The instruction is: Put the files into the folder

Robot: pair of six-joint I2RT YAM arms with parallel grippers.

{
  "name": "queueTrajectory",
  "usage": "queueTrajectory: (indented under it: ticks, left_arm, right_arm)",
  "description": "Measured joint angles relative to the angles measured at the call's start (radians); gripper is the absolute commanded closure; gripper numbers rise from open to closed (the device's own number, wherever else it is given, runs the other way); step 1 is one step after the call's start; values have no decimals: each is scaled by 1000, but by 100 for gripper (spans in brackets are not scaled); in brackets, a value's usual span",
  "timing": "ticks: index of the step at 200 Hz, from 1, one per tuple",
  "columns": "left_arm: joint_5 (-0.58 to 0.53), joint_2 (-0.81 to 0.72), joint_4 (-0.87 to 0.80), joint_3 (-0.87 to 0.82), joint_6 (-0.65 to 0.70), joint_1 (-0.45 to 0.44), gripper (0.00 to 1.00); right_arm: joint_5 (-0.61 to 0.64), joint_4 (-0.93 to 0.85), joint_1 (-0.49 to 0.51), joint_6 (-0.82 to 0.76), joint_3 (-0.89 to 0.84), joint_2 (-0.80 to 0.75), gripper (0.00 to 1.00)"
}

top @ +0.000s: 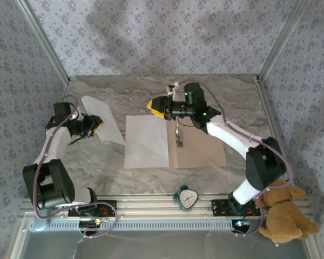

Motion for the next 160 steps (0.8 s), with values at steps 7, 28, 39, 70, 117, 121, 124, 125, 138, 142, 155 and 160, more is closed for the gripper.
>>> queueTrajectory:
  ticks: [7,28,39,70,117,121,124,125,138,142,155,160]
  left_arm:
    - [6,-5,-3,12,-7,-16,68]
    - [21,-22,-10,50,-40,-72,69]
    - [26,-28,-20,81,-55,-105,69]
    - [35,-34,-36,191,-99,-214,69]
    - [40,-45,-34,328,-175,-367,69]
    - [39,-46,-31,336,-183,-378,69]
    - [40,-46,-29,344,-188,-388,69]
    - [40,-46,-28,346,-190,-391,69]
    - [40,-45,-25,378,-213,-434,69]
    - [39,-45,-24,389,-222,-451,69]
    - [39,-45,-15,422,-244,-500,69]
    - [39,-44,-11,436,-253,-518,69]
  right_arm:
    - [-6,7,-10,21,-26,-32,43]
    - [-27,43,-29,85,-87,-111,42]
    - [-42,71,-37,124,-121,-147,40]
    - [-61,138,-69,215,-224,-237,35]
    - [-59,204,-124,302,-361,-402,25]
    - [-55,214,-130,312,-377,-420,24]
    - [-53,219,-134,313,-385,-429,23]
    - [-51,224,-135,321,-390,-435,23]
    - [-40,257,-151,340,-431,-479,21]
    - [-39,269,-156,349,-443,-491,21]
    - [-31,303,-166,375,-472,-517,20]
    - [-29,319,-170,385,-481,-523,20]
